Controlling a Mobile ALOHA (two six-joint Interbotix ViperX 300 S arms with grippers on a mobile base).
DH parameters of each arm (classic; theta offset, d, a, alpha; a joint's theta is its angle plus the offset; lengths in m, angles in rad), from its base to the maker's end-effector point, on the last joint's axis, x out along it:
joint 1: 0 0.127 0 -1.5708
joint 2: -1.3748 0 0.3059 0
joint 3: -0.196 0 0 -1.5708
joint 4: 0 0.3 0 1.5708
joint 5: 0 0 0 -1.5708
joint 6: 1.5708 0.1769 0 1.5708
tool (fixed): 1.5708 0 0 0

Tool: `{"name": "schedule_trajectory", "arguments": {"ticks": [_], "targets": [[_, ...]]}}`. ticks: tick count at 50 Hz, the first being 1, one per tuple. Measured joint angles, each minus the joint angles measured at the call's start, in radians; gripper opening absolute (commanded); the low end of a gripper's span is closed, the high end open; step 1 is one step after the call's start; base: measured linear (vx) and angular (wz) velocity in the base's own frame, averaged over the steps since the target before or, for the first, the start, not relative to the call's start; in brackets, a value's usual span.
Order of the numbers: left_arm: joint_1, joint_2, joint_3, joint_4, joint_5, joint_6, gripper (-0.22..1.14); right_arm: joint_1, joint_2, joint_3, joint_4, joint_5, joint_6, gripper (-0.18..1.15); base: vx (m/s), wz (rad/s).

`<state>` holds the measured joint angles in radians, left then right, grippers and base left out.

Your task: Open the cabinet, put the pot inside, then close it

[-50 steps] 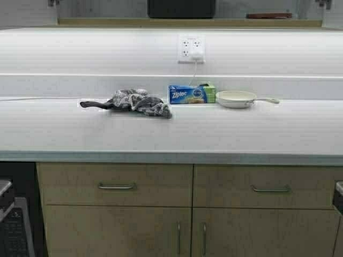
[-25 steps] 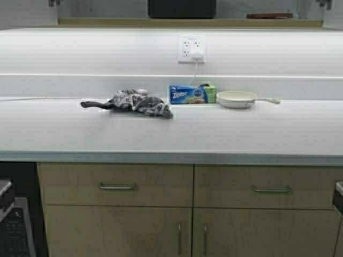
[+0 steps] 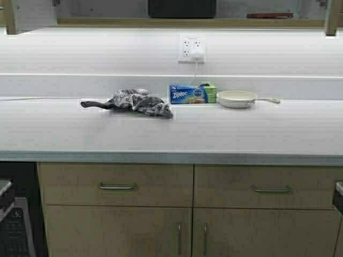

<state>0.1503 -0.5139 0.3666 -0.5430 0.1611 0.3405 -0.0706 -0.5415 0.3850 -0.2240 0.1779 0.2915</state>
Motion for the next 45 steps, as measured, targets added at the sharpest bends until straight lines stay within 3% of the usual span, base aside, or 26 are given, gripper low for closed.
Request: {"name": "schedule_trajectory", "arguments": {"ticks": [12, 23, 34, 45], "targets": [[-0.009, -0.239, 0.195, 0.005, 0.038, 0.044, 0.04, 0.109, -0.232, 0.239, -0.012, -0.009, 0.0, 0.07, 0.01, 0.0], [-0.052, -0.17, 0.152, 0.006, 0.066, 0.118, 0.04, 0.164, -0.322, 0.38, -0.011, -0.009, -0.002, 0.07, 0.03, 0.01], [-0.199, 0.005, 0.012, 0.006, 0.057, 0.121, 0.04, 0.215, -0.25, 0.301, -0.012, -0.008, -0.003, 0.07, 0.04, 0.0], [-0.238, 0.161, -0.118, -0.008, 0.035, 0.115, 0.04, 0.236, -0.141, 0.149, -0.012, 0.014, -0.003, 0.07, 0.08, 0.01]]}}
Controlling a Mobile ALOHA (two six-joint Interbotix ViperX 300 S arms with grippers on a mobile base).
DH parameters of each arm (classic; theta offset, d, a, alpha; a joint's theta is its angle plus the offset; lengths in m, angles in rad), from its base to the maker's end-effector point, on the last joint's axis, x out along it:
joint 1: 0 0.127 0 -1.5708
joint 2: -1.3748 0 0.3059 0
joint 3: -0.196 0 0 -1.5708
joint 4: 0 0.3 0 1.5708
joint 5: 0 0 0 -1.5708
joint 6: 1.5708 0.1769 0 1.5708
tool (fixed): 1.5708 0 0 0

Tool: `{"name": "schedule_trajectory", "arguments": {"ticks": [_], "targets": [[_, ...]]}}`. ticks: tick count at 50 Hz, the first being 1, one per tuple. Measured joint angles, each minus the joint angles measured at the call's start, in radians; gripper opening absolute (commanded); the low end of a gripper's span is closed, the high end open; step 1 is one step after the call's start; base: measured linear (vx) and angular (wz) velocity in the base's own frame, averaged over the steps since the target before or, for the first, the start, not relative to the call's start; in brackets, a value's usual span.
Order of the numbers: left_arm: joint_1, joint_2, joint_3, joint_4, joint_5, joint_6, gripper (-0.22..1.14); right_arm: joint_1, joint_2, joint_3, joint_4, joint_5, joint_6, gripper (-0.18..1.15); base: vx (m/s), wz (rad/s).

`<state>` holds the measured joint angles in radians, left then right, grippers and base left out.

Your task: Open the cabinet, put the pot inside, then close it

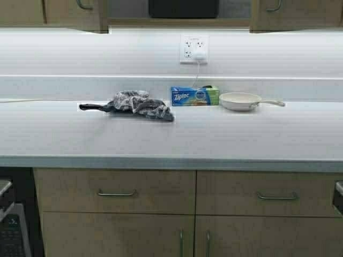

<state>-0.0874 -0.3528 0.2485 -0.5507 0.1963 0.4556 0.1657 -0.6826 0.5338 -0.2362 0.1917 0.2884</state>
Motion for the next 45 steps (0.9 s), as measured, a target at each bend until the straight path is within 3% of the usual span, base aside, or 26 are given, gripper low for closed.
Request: {"name": "schedule_trajectory", "arguments": {"ticks": [17, 29, 45], "targets": [[-0.104, 0.195, -0.181, -0.005, -0.006, -0.003, 0.04, 0.015, 0.025, 0.005, 0.002, 0.011, 0.0, 0.07, 0.09, 0.02], [-0.117, 0.074, -0.006, -0.003, -0.083, 0.003, 0.04, 0.017, 0.115, -0.054, 0.0, 0.011, 0.0, 0.07, 0.05, -0.02], [-0.141, -0.021, 0.138, -0.002, -0.138, 0.0, 0.04, 0.089, 0.425, -0.35, -0.002, 0.038, -0.005, 0.07, 0.04, -0.09]]}}
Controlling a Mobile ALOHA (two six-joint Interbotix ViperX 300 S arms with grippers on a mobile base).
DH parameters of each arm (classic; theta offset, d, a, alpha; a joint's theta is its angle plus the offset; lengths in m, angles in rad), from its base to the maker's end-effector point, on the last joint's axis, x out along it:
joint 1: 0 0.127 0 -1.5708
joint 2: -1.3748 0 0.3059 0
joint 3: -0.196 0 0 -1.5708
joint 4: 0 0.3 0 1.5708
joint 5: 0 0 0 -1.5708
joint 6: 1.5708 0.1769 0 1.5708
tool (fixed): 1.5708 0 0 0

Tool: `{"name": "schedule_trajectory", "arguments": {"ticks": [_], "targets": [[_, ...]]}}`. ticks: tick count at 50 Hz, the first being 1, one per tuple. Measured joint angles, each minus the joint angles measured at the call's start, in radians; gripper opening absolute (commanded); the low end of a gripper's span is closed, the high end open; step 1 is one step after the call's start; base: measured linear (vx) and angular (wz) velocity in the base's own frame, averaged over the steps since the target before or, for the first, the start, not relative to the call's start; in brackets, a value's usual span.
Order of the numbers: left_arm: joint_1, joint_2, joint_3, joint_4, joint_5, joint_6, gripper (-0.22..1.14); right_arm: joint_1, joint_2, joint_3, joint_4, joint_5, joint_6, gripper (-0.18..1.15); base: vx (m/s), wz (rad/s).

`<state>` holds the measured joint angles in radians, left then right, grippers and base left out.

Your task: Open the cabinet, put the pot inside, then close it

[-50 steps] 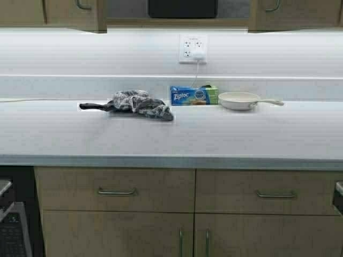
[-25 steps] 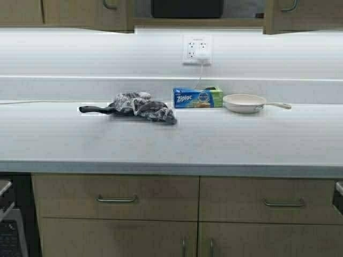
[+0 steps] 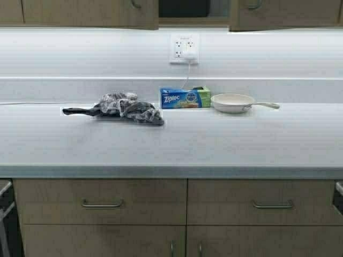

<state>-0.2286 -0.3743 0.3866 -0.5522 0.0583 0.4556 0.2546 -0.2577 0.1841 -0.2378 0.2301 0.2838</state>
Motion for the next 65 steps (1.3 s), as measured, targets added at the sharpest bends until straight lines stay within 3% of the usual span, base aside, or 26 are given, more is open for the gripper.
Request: {"name": "schedule_trajectory", "arguments": {"ticks": [9, 33, 46, 60, 65], "targets": [[0.003, -0.021, 0.037, 0.0, -0.002, -0.012, 0.04, 0.011, -0.02, 0.032, 0.0, 0.009, 0.003, 0.07, 0.04, -0.11], [-0.011, -0.066, 0.094, 0.0, -0.04, -0.017, 0.04, 0.074, -0.244, 0.284, 0.002, -0.014, -0.032, 0.07, 0.06, -0.04], [-0.048, 0.038, -0.023, 0.002, -0.041, -0.015, 0.04, 0.078, -0.333, 0.35, 0.003, -0.021, -0.032, 0.07, 0.11, 0.07], [-0.061, 0.258, -0.285, 0.002, 0.018, -0.021, 0.04, 0.078, -0.405, 0.387, 0.009, -0.014, -0.028, 0.07, 0.13, 0.08], [-0.072, 0.275, -0.299, 0.002, 0.034, -0.023, 0.04, 0.083, -0.434, 0.407, 0.011, -0.006, -0.029, 0.07, 0.11, 0.03]]}}
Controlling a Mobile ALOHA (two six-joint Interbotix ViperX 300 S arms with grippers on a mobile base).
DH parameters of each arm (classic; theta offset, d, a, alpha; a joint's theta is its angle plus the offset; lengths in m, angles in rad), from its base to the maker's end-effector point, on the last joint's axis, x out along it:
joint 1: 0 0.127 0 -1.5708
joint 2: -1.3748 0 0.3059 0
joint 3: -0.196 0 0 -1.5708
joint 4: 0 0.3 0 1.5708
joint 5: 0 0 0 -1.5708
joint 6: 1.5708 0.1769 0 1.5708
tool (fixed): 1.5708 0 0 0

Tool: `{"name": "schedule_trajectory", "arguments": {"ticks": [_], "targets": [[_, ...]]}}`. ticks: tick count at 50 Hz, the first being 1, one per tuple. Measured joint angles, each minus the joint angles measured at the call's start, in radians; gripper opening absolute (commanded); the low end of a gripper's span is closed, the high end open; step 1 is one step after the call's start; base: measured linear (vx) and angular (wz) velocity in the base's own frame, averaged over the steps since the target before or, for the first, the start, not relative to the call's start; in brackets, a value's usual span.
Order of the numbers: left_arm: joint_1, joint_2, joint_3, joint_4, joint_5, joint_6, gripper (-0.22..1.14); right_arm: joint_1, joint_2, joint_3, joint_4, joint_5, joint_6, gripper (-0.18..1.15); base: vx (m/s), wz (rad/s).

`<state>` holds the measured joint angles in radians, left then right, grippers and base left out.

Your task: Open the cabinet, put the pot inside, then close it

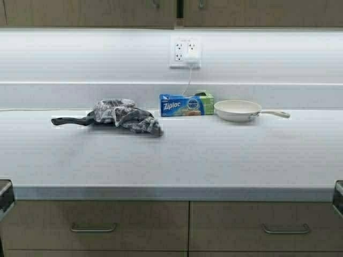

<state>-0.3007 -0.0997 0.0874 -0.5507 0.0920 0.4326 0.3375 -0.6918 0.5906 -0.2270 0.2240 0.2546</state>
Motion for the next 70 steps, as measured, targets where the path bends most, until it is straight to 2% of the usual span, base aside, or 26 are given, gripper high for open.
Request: {"name": "schedule_trajectory", "arguments": {"ticks": [19, 28, 70], "targets": [[-0.084, -0.313, 0.337, 0.0, -0.051, -0.006, 0.04, 0.0, -0.048, 0.043, 0.008, 0.011, -0.002, 0.07, 0.09, 0.03], [-0.098, -0.399, 0.425, 0.0, -0.057, -0.005, 0.04, 0.0, -0.051, 0.049, 0.017, 0.011, 0.0, 0.07, 0.05, 0.04], [-0.097, -0.407, 0.474, 0.0, -0.084, -0.014, 0.04, 0.0, -0.054, 0.063, 0.02, 0.012, -0.002, 0.07, 0.01, 0.01]]}}
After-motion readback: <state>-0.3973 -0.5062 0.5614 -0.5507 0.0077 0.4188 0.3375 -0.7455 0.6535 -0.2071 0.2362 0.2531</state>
